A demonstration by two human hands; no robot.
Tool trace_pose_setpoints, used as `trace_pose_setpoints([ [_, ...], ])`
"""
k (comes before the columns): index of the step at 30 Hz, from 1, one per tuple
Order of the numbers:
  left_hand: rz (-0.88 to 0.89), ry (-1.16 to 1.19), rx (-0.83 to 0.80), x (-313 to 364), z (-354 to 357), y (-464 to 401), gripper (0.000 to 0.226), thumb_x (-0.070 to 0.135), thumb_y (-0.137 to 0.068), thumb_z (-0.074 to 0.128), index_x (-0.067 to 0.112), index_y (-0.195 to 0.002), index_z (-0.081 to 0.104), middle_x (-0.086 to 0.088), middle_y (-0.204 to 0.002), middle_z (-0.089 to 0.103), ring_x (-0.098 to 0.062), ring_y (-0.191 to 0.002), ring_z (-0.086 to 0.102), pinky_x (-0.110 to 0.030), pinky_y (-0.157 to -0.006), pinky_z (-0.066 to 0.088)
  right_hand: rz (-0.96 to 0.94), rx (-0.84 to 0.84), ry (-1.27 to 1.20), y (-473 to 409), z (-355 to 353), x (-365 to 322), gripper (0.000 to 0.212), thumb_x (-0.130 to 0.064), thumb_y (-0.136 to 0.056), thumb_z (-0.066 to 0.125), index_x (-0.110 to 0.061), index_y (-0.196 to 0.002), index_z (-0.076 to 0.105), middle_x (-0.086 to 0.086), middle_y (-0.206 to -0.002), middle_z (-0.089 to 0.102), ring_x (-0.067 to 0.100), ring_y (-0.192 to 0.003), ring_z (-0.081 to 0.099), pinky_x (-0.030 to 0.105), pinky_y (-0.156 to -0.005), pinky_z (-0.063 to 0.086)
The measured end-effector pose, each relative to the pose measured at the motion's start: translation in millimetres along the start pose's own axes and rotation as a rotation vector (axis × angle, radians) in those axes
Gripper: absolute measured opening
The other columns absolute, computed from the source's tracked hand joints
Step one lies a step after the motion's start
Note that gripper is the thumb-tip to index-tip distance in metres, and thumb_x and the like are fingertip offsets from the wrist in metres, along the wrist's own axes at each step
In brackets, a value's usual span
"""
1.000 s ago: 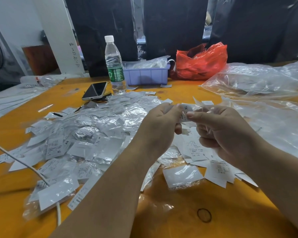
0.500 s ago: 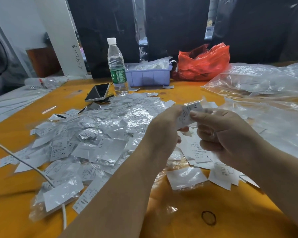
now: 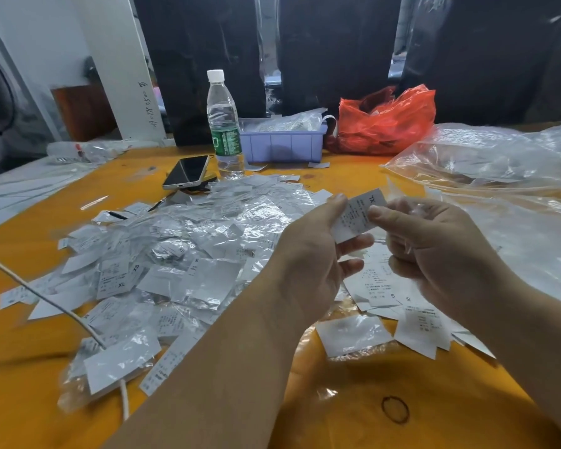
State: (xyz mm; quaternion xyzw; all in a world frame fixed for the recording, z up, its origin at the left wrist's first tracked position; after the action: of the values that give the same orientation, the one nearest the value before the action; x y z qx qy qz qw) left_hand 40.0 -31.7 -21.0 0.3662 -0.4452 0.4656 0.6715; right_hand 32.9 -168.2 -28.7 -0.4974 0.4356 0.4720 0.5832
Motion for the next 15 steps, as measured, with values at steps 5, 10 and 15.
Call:
trace_pose_setpoints([
  [5, -0.027, 0.028, -0.053, -3.0, 3.1, -1.2, 0.039, 0.040, -0.101, 0.039, 0.015, -0.113, 0.066, -0.003, -0.098, 0.065, -0.020, -0.095, 0.057, -0.035, -0.076, 0.038, 0.036, -0.051, -0.069, 2.2, 3.6, -0.3, 0.015, -0.024, -0.070, 0.073, -0.012, -0.079, 0.072, 0.001, -0.053, 0.028, 0.008, -0.043, 0.021, 0.017, -0.036, 0.026],
  [10, -0.025, -0.007, -0.063, -7.3, 1.5, -4.7, 0.040, 0.041, -0.101, 0.038, 0.016, -0.111, 0.067, -0.008, -0.108, 0.063, -0.021, -0.099, 0.056, -0.037, -0.078, 0.037, 0.074, -0.083, -0.074, 2.9, 4.3, 0.7, 0.019, -0.022, -0.074, 0.070, -0.008, -0.086, 0.068, 0.002, -0.054, 0.030, 0.008, -0.042, 0.020, 0.017, -0.035, 0.024],
  [15, 0.017, -0.028, -0.078, -4.2, -3.1, -7.1, 0.034, 0.034, -0.098, 0.038, 0.016, -0.106, 0.066, -0.001, -0.087, 0.064, -0.017, -0.083, 0.057, -0.033, -0.071, 0.038, 0.100, -0.088, -0.126, 1.2, 0.5, -3.4, 0.019, -0.022, -0.077, 0.067, -0.007, -0.088, 0.067, -0.005, -0.047, 0.029, 0.007, -0.039, 0.019, 0.016, -0.033, 0.023],
])
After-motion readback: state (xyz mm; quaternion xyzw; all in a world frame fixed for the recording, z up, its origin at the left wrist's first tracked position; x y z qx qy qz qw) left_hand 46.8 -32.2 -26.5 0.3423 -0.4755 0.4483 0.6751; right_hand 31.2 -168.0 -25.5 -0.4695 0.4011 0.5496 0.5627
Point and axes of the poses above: each hand's wrist, its own y-axis away from the middle knuckle, its own z-axis out of the palm, x = y × z, the point moved 1 cm from there along -y, towards the middle knuckle
